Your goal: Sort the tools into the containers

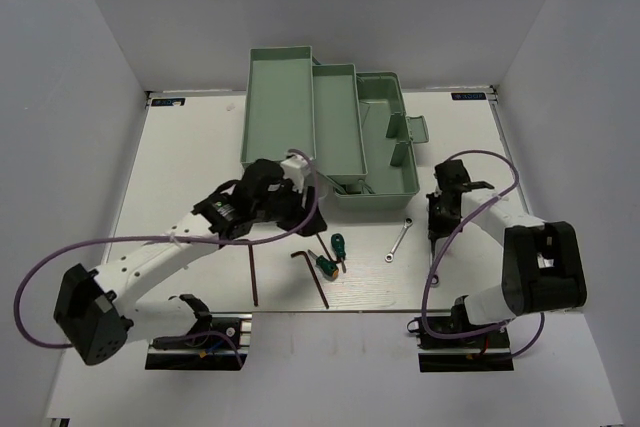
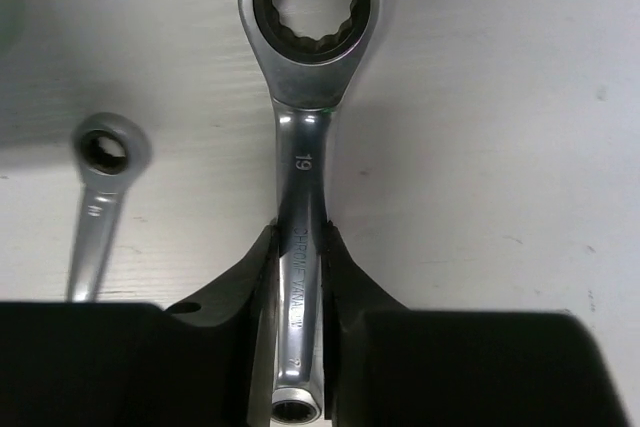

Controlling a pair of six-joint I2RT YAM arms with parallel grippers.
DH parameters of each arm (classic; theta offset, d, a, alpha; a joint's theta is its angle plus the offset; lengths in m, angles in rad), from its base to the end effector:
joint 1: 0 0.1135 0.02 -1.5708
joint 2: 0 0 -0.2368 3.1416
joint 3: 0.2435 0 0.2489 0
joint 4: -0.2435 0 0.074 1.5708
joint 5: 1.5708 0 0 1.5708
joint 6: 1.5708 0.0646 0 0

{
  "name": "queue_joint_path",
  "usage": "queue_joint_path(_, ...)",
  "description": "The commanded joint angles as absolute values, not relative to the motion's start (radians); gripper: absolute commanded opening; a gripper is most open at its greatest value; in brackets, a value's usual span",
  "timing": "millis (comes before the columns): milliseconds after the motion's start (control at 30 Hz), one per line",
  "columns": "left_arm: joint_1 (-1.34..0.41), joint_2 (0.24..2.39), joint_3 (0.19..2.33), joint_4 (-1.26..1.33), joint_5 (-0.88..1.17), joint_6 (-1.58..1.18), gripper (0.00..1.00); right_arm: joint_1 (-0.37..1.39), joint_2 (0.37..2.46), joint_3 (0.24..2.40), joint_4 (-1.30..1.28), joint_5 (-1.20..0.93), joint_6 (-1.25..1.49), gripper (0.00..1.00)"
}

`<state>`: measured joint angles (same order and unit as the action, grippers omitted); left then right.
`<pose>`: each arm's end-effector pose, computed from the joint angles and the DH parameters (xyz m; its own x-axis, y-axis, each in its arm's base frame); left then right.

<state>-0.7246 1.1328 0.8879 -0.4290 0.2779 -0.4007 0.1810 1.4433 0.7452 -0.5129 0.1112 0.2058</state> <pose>0.1940 -0.1954 0.2427 -0.7415 0.1554 -0.6527 0.5525 0.6935 -0.4624 0.2592 0.0401 0.1097 -0.9300 0.0363 -0.3659 0.0507 0.9983 -0.0297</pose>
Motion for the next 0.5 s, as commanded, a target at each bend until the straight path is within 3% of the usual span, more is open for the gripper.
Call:
queue_joint_path(0,-0.842,1.222,0.972,-0.38,0.238,-0.37,0.64,0.131,1.416,0.722,-0.564,0.152,0.169,0.0)
queue_joint_path(467,-1.048,1.477,1.089,-0.256,0.101,-0.301,0.71,0.045,1.223,0.946,-0.67,0.071,0.018,0.0)
